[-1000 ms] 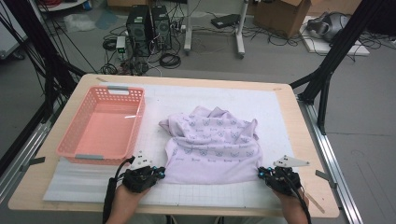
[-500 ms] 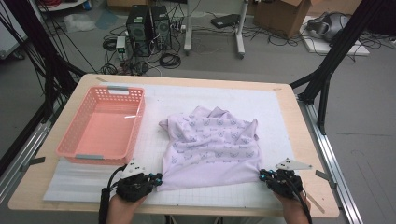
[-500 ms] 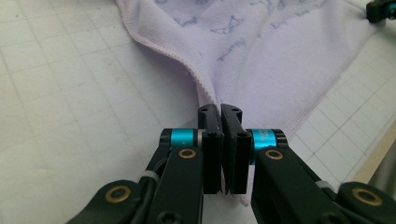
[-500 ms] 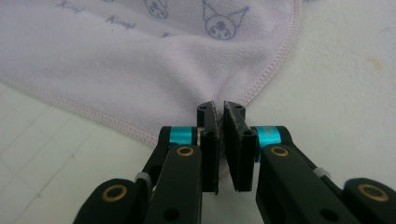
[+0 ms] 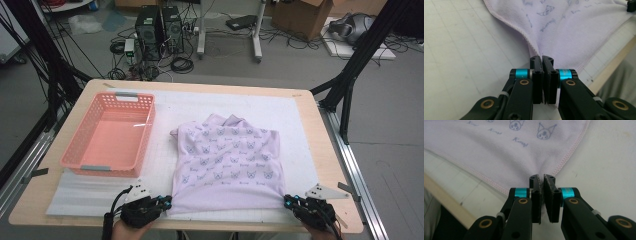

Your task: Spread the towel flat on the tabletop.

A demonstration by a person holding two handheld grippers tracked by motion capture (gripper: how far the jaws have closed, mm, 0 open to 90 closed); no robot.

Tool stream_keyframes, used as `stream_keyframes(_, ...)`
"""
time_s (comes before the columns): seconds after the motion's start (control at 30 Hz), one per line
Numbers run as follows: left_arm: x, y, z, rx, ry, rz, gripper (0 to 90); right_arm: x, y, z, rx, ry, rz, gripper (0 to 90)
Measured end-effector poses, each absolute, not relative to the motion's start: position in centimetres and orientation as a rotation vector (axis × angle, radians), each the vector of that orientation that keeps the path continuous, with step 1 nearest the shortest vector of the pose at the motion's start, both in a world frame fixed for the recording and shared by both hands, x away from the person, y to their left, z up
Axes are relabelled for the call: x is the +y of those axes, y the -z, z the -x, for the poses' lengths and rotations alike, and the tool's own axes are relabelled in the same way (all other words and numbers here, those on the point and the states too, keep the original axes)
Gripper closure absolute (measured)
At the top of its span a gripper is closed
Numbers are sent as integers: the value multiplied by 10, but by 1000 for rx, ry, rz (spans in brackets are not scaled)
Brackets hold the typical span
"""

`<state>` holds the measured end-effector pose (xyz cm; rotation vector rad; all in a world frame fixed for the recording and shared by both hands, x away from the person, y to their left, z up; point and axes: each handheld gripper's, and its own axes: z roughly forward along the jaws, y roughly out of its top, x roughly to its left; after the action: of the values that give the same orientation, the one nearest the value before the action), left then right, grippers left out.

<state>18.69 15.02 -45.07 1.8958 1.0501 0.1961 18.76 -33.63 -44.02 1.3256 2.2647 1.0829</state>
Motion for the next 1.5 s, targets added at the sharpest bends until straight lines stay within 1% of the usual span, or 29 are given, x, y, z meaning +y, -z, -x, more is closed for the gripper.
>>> stream_keyframes(0.2, 152, 454, -176, 1056, -175, -1908, 861, -337, 439, -166, 2312, -1078, -1313, 844)
stream_keyframes(0.23, 152, 454, -177, 1056, -193, -1908, 822, -337, 439, -164, 2318, -1082, -1303, 828)
stream_keyframes(0.27, 151, 454, -178, 1055, -209, -1901, 739, -337, 438, -164, 2312, -1087, -1294, 780)
stream_keyframes(0.3, 151, 453, -181, 1048, -219, -1887, 672, -337, 436, -165, 2294, -1103, -1294, 694)
stream_keyframes(0.33, 151, 451, -183, 1040, -228, -1864, 624, -337, 434, -167, 2263, -1131, -1303, 631)
stream_keyframes(0.47, 147, 447, -200, 1037, -245, -1817, 500, -334, 431, -183, 2185, -1150, -1334, 584)
stream_keyframes(0.6, 139, 453, -218, 1059, -223, -1858, 464, -322, 439, -207, 2204, -1073, -1362, 566)
stream_keyframes(0.67, 134, 456, -221, 1062, -231, -1873, 453, -316, 444, -213, 2232, -1027, -1362, 585)
stream_keyframes(0.7, 132, 456, -221, 1057, -247, -1873, 460, -313, 445, -213, 2228, -1011, -1331, 677)
stream_keyframes(0.73, 129, 457, -220, 1050, -283, -1888, 466, -311, 444, -214, 2242, -989, -1306, 703)
stream_keyframes(0.77, 126, 457, -217, 1038, -341, -1908, 507, -311, 444, -214, 2249, -995, -1310, 772)
stream_keyframes(0.8, 124, 458, -213, 1008, -421, -1937, 583, -311, 444, -213, 2264, -1009, -1304, 835)
stream_keyframes(0.83, 125, 458, -211, 976, -436, -1959, 692, -310, 444, -212, 2262, -1006, -1299, 849)
stream_keyframes(0.87, 127, 457, -211, 987, -383, -1961, 848, -311, 444, -211, 2263, -1011, -1303, 859)
stream_keyframes(0.9, 128, 455, -210, 1008, -357, -1962, 860, -311, 444, -211, 2272, -1020, -1308, 867)
stream_keyframes(0.97, 132, 453, -209, 1022, -316, -1971, 864, -314, 443, -208, 2290, -1026, -1308, 876)
stream_keyframes(1.13, 143, 451, -195, 1040, -271, -1953, 864, -319, 442, -198, 2317, -1044, -1296, 881)
stream_keyframes(1.4, 150, 448, -185, 1026, -255, -1926, 859, -323, 436, -183, 2320, -1090, -1283, 881)
stream_keyframes(1.43, 150, 447, -186, 1019, -255, -1907, 849, -323, 434, -181, 2320, -1103, -1280, 869)
stream_keyframes(1.47, 150, 446, -186, 1014, -259, -1896, 817, -322, 432, -180, 2311, -1114, -1283, 847)
stream_keyframes(1.5, 150, 444, -188, 1017, -280, -1878, 745, -322, 430, -180, 2296, -1129, -1279, 783)
